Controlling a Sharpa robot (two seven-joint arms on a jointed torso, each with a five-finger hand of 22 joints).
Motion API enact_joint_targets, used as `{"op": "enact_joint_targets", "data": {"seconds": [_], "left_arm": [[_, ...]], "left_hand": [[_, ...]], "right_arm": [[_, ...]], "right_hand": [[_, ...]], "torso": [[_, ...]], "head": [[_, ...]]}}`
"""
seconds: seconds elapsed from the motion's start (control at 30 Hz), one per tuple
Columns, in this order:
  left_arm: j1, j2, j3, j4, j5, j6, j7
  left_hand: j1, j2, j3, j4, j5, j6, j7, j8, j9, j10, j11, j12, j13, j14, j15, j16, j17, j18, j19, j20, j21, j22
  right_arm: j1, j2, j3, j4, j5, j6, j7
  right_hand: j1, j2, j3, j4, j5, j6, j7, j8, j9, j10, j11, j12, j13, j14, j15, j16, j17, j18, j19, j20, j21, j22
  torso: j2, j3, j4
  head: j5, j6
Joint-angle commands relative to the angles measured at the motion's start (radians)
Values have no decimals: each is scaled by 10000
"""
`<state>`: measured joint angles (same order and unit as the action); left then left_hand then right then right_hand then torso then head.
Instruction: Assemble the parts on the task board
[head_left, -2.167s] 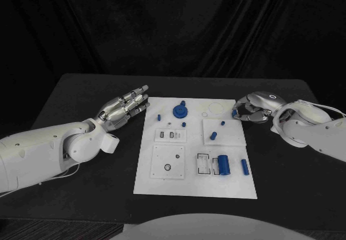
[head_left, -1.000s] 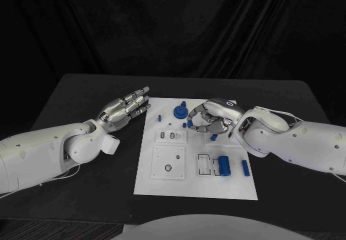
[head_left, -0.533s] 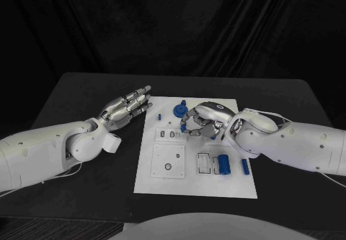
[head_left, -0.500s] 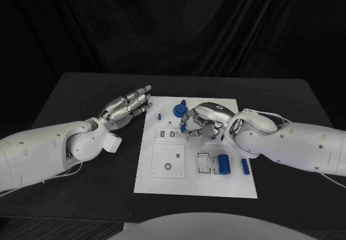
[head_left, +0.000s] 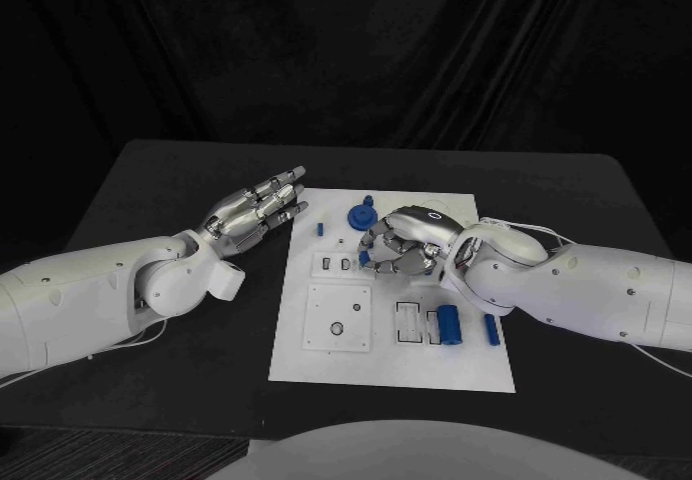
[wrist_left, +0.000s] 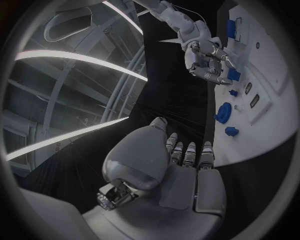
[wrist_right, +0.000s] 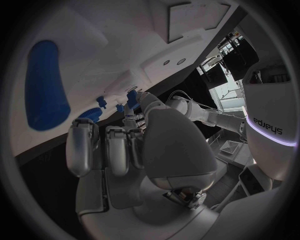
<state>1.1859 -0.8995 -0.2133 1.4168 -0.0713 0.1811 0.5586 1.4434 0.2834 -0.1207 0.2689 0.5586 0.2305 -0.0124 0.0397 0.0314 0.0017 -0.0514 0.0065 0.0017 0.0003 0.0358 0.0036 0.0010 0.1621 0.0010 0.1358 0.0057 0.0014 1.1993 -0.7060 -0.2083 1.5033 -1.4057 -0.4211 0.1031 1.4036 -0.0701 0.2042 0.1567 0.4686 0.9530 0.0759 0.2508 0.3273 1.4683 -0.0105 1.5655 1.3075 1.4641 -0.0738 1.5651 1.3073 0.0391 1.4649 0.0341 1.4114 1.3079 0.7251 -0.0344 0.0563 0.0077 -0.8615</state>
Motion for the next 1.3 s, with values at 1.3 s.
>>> {"op": "enact_joint_targets", "data": {"seconds": [1.3], "left_arm": [[-19, 125, 7, -105, -35, 345, -20]], "left_hand": [[103, 33, 100, -4, 38, 167, 111, 81, 35, -17, 111, -65, -17, -3, 104, -36, -10, 89, -10, 101, -57, -14]], "right_arm": [[-136, 233, 6, -235, -520, 593, -793]], "right_hand": [[-186, -127, 162, -442, -135, -821, 113, -454, 879, 1025, 52, 53, 2633, 1067, 82, 57, 2635, 57, 128, 119, -204, 2034]], "torso": [[-1, -12, 8]], "head": [[-13, -111]]}}
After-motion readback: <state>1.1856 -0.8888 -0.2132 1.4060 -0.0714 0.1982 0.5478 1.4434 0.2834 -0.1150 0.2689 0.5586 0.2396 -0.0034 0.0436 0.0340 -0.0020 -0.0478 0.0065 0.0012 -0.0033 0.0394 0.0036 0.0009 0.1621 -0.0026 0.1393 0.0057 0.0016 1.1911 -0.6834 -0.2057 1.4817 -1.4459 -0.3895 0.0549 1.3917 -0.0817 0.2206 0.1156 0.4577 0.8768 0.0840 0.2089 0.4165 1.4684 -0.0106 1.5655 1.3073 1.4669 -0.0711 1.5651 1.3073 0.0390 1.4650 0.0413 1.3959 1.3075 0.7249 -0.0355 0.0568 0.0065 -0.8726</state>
